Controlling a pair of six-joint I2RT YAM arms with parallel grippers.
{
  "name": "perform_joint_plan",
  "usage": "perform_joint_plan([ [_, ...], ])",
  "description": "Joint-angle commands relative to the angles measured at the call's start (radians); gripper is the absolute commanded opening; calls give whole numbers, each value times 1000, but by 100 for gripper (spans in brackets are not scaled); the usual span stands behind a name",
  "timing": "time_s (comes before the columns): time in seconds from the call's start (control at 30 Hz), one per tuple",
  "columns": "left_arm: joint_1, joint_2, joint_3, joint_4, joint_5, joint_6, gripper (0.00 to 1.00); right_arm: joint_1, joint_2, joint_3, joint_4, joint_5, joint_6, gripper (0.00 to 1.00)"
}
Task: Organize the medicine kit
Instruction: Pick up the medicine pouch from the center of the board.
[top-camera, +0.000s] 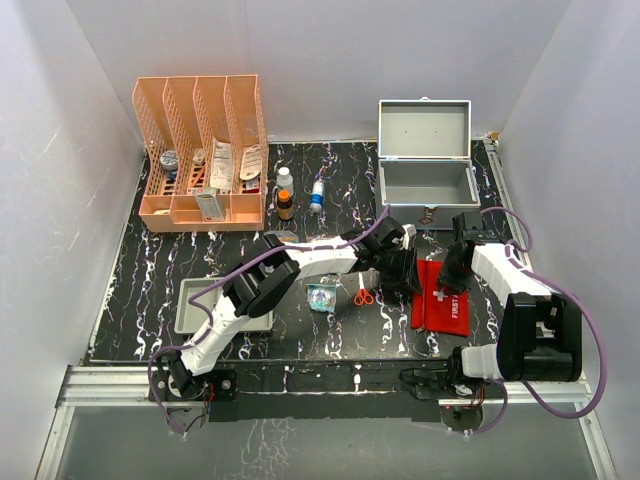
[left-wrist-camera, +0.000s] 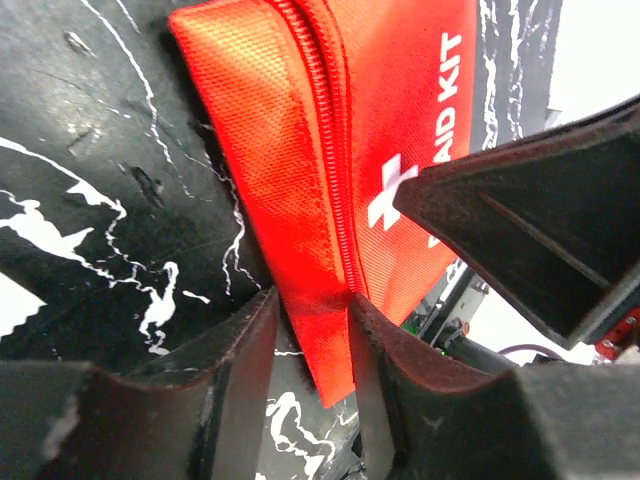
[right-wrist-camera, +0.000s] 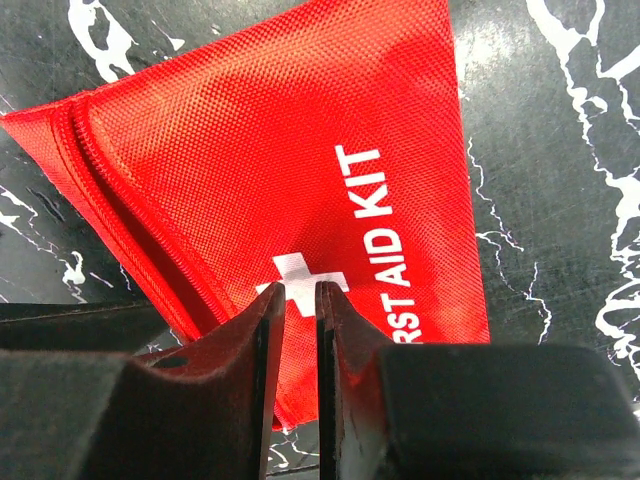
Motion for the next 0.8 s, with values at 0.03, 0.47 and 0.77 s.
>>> perform_joint_plan([
  [0.03, -11, 161, -42, -310, -284, 57, 32, -2, -28, 28, 19, 20, 22, 17],
  [0.47, -50, 182, 9, -310, -269, 99, 15, -2, -11, 26, 23, 14, 20, 15],
  [0.77, -37, 91, -73, -240, -183, 172, 38, -2, 24, 23, 31, -3, 21, 14],
])
